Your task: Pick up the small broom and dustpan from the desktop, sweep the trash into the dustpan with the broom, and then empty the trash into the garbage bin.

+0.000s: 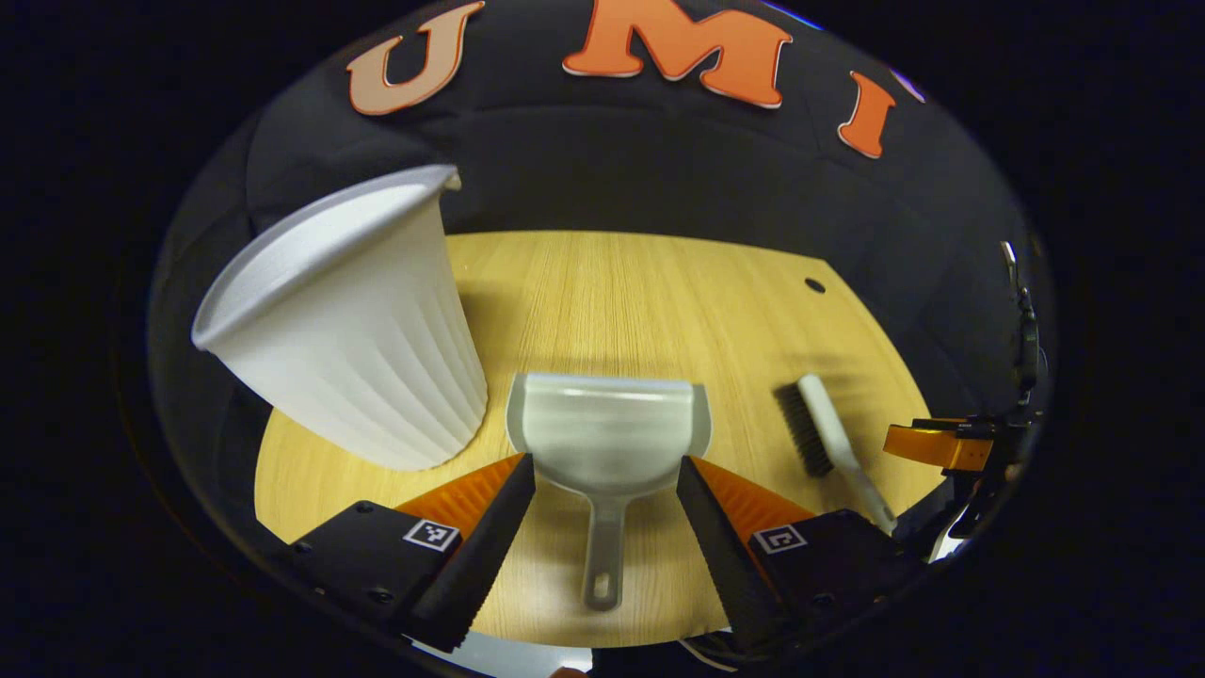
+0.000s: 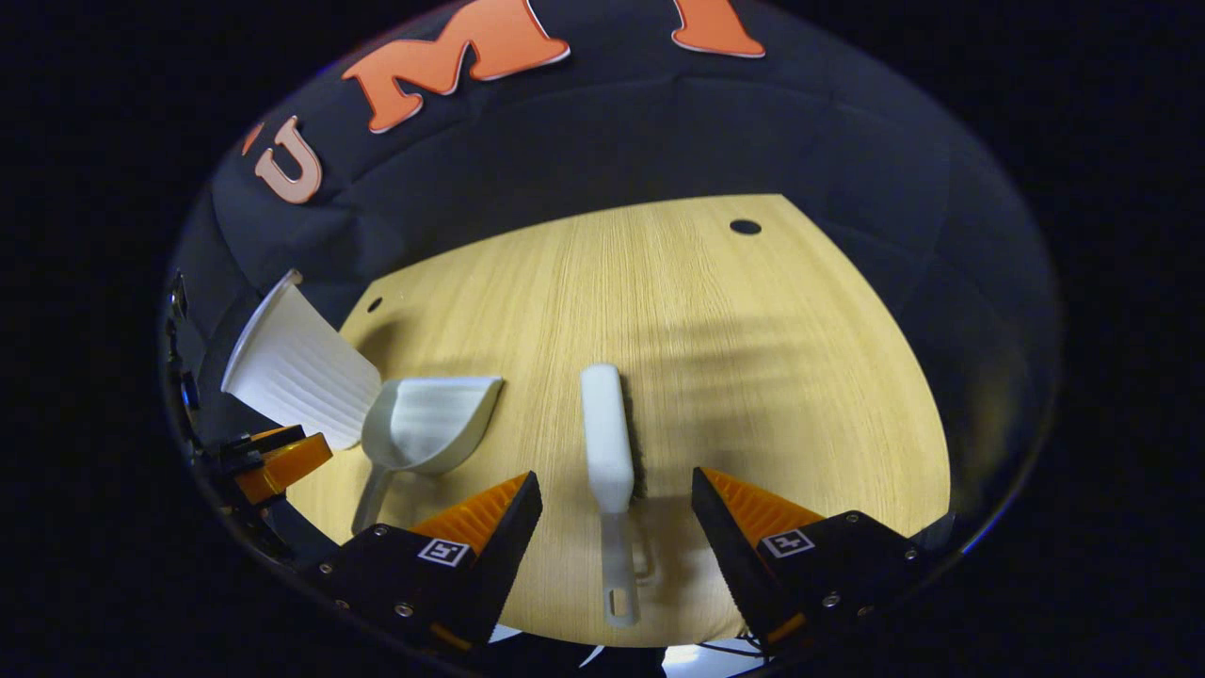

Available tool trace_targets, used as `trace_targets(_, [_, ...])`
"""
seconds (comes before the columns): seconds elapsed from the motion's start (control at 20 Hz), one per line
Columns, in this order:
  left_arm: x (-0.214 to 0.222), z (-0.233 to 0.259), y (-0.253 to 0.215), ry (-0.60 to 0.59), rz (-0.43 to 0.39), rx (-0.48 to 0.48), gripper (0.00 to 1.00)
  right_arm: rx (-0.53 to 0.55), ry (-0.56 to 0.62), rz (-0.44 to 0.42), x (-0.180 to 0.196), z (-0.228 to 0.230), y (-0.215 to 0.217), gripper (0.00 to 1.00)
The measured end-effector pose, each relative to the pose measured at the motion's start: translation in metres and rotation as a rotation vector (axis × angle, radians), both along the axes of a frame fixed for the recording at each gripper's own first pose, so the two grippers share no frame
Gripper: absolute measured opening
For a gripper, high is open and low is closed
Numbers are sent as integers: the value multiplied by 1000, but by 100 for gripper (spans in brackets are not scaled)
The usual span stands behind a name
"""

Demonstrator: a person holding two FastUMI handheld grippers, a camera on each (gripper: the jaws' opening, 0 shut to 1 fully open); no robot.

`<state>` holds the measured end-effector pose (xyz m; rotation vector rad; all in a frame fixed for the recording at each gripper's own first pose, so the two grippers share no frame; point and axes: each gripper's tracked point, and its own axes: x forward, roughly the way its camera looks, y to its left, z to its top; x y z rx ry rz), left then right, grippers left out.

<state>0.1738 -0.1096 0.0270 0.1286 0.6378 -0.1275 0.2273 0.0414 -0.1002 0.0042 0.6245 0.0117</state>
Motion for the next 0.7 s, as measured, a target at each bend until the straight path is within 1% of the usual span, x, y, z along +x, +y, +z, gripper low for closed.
trace_targets(0.15, [-10,31,-9,-144,-24,-34,99,12,-136,27,-7,43,23,97])
trace_targets(0.3, [-37,57,-4,-296,-47,-83,98,19,-288,68,-24,101,42,96])
trace_targets(0.4, [-38,68,0,-398,-51,-62,98,2,-391,78,-36,132,52,96])
trace_targets(0.55, [-49,88,0,-518,-78,-21,98,-62,-538,83,-59,164,60,95])
trace_targets(0.7, [-50,95,-4,-574,-97,-23,97,-143,-694,79,-77,191,63,95])
